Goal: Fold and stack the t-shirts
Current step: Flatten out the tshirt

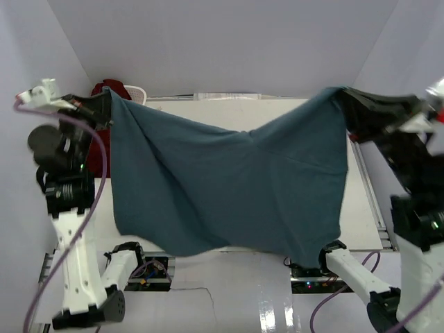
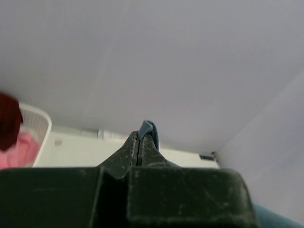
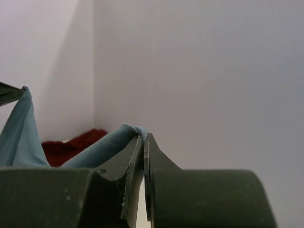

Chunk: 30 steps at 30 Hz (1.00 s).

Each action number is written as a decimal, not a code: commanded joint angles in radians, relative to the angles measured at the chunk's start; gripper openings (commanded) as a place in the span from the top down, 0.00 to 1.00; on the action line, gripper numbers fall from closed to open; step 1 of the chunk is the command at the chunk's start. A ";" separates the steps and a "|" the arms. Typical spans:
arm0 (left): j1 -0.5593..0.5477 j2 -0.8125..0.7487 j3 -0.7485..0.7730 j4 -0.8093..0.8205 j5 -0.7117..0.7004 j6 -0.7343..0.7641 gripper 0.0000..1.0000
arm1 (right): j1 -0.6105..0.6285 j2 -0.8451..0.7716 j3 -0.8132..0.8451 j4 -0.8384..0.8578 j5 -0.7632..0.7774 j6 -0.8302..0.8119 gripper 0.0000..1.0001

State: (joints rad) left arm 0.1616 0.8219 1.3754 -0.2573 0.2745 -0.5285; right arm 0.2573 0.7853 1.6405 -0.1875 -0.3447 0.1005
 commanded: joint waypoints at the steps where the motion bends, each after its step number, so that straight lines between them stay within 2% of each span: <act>1: 0.003 0.204 -0.084 -0.033 -0.003 -0.034 1.00 | -0.004 0.164 -0.057 -0.075 0.168 0.008 0.92; 4: 0.001 0.360 -0.087 0.013 0.000 -0.041 1.00 | -0.013 0.337 -0.033 -0.070 0.245 -0.015 0.92; 7: 0.001 0.549 0.026 0.020 0.015 -0.042 1.00 | -0.088 0.495 0.111 -0.067 0.155 0.031 0.92; 10: -0.002 0.691 0.154 0.072 0.067 -0.067 1.00 | -0.102 0.650 0.235 -0.082 0.130 0.022 0.92; 13: -0.007 0.825 0.382 0.046 0.118 -0.074 1.00 | -0.121 0.783 0.460 -0.102 0.072 0.021 0.92; 14: -0.008 0.854 0.516 0.030 0.129 -0.077 1.00 | -0.133 0.816 0.610 -0.136 0.058 0.028 0.92; 15: -0.008 0.882 0.578 -0.002 0.138 -0.083 1.00 | -0.139 0.848 0.681 -0.153 0.047 0.033 0.92; 18: -0.007 0.948 0.741 -0.022 0.175 -0.114 1.00 | -0.171 0.905 0.800 -0.124 -0.017 0.080 0.92; 21: -0.008 0.948 0.763 -0.025 0.199 -0.125 1.00 | -0.213 0.873 0.712 -0.079 -0.086 0.122 0.92; 22: -0.007 0.935 0.695 -0.019 0.207 -0.125 1.00 | -0.217 0.827 0.653 -0.079 -0.089 0.119 0.92; 23: -0.007 0.895 0.636 -0.008 0.225 -0.128 1.00 | -0.219 0.800 0.575 -0.061 -0.092 0.110 0.92; 24: -0.011 0.869 0.567 0.009 0.230 -0.128 1.00 | -0.217 0.728 0.386 -0.041 -0.099 0.114 0.92; 25: -0.014 0.841 0.406 0.021 0.230 -0.125 1.00 | -0.219 0.685 0.280 -0.017 -0.109 0.122 0.92; 27: -0.033 0.748 0.233 0.045 0.213 -0.091 1.00 | -0.217 0.553 0.062 0.081 -0.129 0.149 0.92; 28: -0.036 0.714 0.058 0.052 0.209 -0.088 1.00 | -0.216 0.510 -0.129 0.104 -0.140 0.165 0.92; 30: -0.045 0.595 -0.112 0.067 0.213 -0.088 1.00 | -0.214 0.400 -0.288 0.128 -0.149 0.226 0.92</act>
State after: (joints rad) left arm 0.1329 1.5097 1.4609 -0.1593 0.4755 -0.6319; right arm 0.0418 1.2602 1.5383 -0.1421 -0.4488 0.2401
